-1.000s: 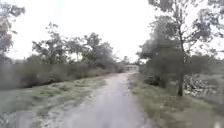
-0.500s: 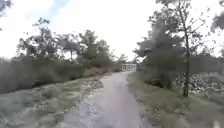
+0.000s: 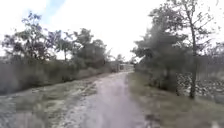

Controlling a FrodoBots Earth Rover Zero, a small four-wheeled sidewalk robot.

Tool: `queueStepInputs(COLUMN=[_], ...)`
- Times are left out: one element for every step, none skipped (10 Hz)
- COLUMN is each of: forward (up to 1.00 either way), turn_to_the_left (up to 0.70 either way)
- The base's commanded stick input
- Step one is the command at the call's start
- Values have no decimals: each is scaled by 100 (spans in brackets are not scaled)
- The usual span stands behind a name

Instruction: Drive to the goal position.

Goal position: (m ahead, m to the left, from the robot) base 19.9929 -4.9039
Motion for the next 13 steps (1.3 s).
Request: queueStepInputs(forward=[100, 100, 100, 100, 100, 100, 100, 100, 100, 100, 100, 100, 100], turn_to_the_left=[0, 0, 0, 0, 0, 0, 0, 0, 0, 0, 0, 0, 0])
